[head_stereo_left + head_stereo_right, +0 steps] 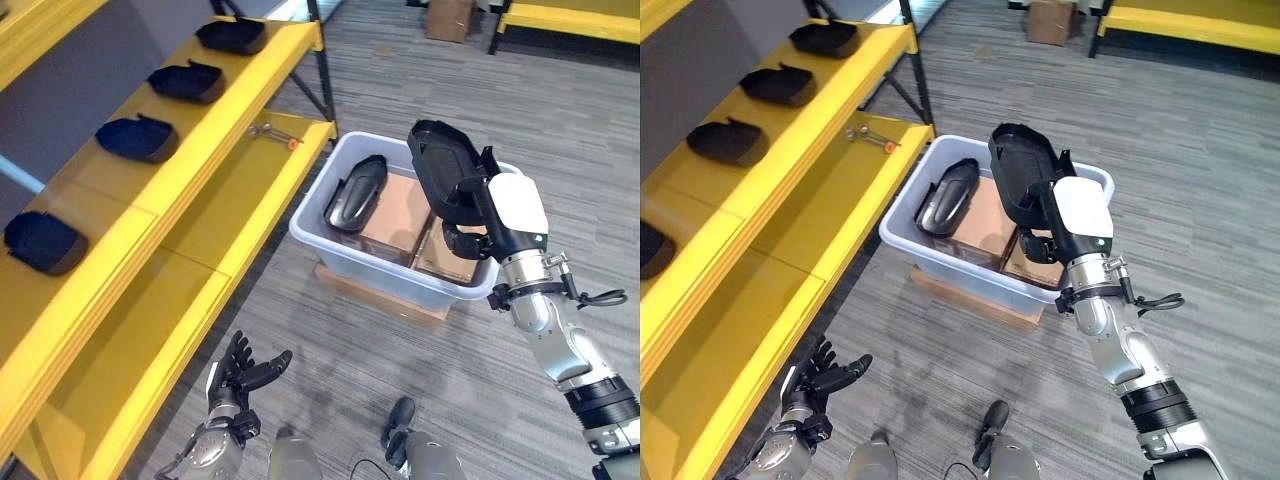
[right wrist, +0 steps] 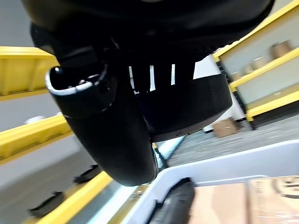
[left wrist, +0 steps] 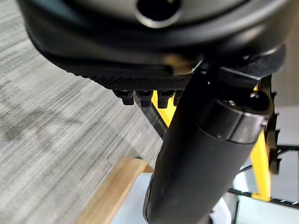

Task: Move parts from the plastic box to the shelf.

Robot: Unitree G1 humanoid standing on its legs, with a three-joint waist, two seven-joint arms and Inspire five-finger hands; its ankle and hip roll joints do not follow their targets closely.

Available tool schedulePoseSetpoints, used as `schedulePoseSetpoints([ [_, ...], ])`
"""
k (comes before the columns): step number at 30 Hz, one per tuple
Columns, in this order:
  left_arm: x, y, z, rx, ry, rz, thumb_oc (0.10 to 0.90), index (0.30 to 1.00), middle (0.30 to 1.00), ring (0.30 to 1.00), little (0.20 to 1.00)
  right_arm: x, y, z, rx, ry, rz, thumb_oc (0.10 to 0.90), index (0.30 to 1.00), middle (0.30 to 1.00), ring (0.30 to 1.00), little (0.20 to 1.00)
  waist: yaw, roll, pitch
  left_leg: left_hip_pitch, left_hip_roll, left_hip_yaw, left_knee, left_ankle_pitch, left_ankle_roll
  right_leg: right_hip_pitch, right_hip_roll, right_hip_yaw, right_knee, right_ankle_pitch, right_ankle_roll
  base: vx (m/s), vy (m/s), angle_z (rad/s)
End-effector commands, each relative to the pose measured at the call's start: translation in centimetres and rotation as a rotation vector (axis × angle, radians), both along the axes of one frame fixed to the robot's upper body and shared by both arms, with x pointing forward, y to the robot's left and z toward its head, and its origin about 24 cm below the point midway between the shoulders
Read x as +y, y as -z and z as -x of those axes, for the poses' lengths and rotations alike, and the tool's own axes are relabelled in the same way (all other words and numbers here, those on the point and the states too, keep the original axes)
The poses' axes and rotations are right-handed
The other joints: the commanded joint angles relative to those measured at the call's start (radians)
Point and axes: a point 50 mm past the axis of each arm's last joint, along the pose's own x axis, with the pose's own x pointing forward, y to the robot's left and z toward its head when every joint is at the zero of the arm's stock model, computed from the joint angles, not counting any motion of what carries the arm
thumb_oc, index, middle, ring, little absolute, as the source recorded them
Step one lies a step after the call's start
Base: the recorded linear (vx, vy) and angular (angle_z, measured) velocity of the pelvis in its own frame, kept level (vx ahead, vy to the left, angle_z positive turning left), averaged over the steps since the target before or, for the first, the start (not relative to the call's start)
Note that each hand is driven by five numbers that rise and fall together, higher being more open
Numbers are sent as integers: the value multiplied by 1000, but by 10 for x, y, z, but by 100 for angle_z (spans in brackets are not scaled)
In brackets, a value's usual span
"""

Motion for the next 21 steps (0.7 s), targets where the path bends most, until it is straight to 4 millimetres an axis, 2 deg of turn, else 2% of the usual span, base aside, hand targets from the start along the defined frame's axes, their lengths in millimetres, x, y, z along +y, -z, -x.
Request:
schedulePoseSetpoints([
  [1, 10, -35, -9, -201, 9, -52, 900, 1000, 1000, 1000, 1000, 6, -63, 11, -350, -45, 2, 400, 300, 300, 300, 300, -21, 4, -140, -69, 16, -35, -85, 93, 10, 9, -51, 69, 22, -70, 188, -129, 277, 64],
  [2, 6, -35, -10, -201, 32, -55, 900, 1000, 1000, 1000, 1000, 1, -65, 13, -359, -26, 13, 400, 300, 300, 300, 300, -31, 19, -148, -76, 3, 1, -164, 58, 15, 1, -84, 53, 37, -40, 206, -48, 150, 90],
  [3, 5, -35, -10, -200, 34, -54, 900, 1000, 1000, 1000, 1000, 1, -65, 14, -359, -24, 14, 400, 300, 300, 300, 300, -31, 19, -150, -75, -2, 2, -169, 57, 18, 0, -89, 52, 39, -37, 209, -74, 261, 135],
  [5, 1, -36, -12, -210, 67, -71, 900, 1000, 1000, 1000, 1000, -7, -58, 17, -332, 10, 19, 400, 300, 300, 300, 300, -31, 24, -166, -55, -47, 9, -246, -6, 41, -4, -141, 37, 41, 20, 243, -58, 288, 101],
  [6, 2, -38, -14, -216, 69, -82, 900, 1000, 1000, 1000, 1000, -9, -56, 18, -327, 22, 20, 400, 300, 300, 300, 300, -26, 20, -169, -52, -60, 8, -254, -18, 44, 1, -160, 29, 36, 41, 255, -50, 287, 36],
  [9, 7, -41, -13, -229, 69, -116, 900, 1000, 1000, 1000, 1000, -9, -53, 18, -311, 25, 26, 400, 300, 300, 300, 300, -10, -5, -177, -48, -111, -17, -271, -47, 74, 12, -200, 24, 35, 91, 283, -1, 182, 41],
  [10, 7, -41, -13, -228, 69, -117, 900, 1000, 1000, 1000, 1000, -8, -53, 18, -311, 24, 25, 400, 300, 300, 300, 300, -11, -8, -176, -47, -116, -16, -271, -49, 77, 12, -204, 25, 35, 94, 286, 12, 164, 21],
  [12, 11, -41, -11, -221, 58, -138, 900, 1000, 1000, 1000, 1000, -4, -47, 16, -283, 14, 23, 400, 300, 300, 300, 300, 11, -35, -180, -40, -171, -33, -284, -78, 109, 26, -246, 17, 37, 119, 309, -10, 203, 11],
  [13, 12, -41, -11, -220, 58, -141, 900, 1000, 1000, 1000, 1000, -4, -47, 16, -283, 14, 21, 400, 300, 300, 300, 300, 10, -40, -179, -39, -177, -34, -285, -79, 112, 26, -252, 18, 39, 120, 312, -11, 216, 12],
  [15, 16, -39, -9, -205, 47, -162, 900, 1000, 1000, 1000, 1000, 0, -37, 14, -246, 16, 3, 400, 300, 300, 300, 300, 26, -76, -188, -26, -226, -49, -304, -105, 142, 47, -304, 3, 51, 150, 337, 1, 225, 21],
  [21, 18, -37, -7, -190, 49, -190, 900, 1000, 1000, 1000, 1000, 3, -26, 12, -208, 22, -19, 400, 300, 300, 300, 300, 44, -117, -207, -33, -280, -85, -300, -127, 169, 82, -348, -22, 34, 220, 358, 10, 120, 17],
])
